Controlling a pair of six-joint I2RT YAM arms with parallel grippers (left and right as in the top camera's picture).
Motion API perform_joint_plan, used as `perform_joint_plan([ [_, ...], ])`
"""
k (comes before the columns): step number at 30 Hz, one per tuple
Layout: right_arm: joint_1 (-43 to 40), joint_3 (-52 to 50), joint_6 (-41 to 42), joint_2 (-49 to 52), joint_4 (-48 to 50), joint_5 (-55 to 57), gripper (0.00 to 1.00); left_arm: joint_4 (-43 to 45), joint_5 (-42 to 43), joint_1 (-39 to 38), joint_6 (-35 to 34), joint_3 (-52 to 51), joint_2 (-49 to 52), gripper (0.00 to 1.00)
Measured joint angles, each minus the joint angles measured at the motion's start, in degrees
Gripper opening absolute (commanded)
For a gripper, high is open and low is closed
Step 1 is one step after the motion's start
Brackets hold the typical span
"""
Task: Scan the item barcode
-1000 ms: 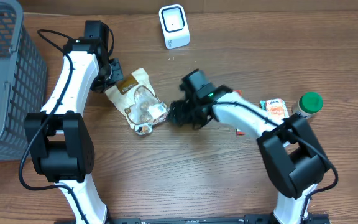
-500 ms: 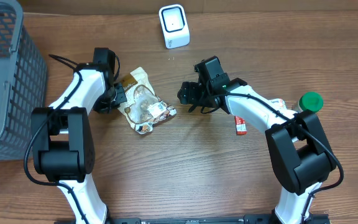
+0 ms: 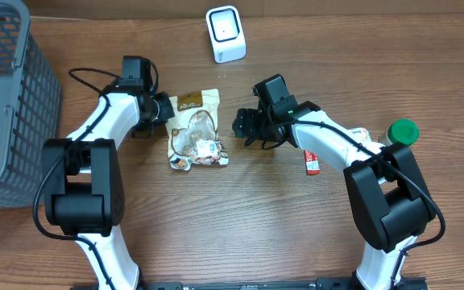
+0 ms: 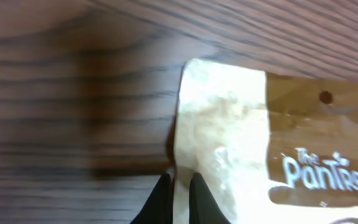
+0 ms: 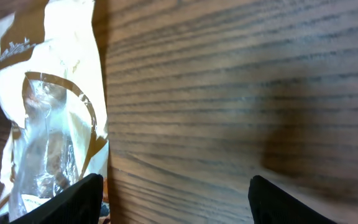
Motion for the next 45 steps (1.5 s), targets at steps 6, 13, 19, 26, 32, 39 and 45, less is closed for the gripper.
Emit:
perform_joint_plan([
  [6,0.0,0.0,0.09,0.0,-1.81,-1.81,0.76,1.7,1.6,-4.79,0.28,-0.04,0.0,0.04],
  [13,-0.02,0.0,0.15,-0.04,-4.33,-5.95,0.76,0.85,2.34,-9.77,1.11,-0.04,0.0,0.04],
  [19,-0.74,0.0,-1.49,-2.49,-6.95,-6.73,0.76,-2.45,3.04,-12.04,1.55,-0.04,0.0,0.04],
  [26,-1.55,0.0,-6.36,-8.35,-7.89,-6.69,0.79,-4.74,8.79,-12.48,8.04,-0.04,0.0,0.04],
  [32,-1.55,0.02,-8.37,-8.68,-7.96,-0.2,0.89,-8.87,15.39,-12.48,13.88,0.0,0.0,0.04],
  [39,-1.55,0.0,-8.92,-8.68,-6.64,3.72,0.9,-15.19,22.43,-12.48,15.32,3.23,0.0,0.06],
  [45,-1.55,0.02,-8.9,-8.66,-6.91,4.2,0.9,-22.73,23.69,-12.72,14.84,4.44,0.0,0.07],
])
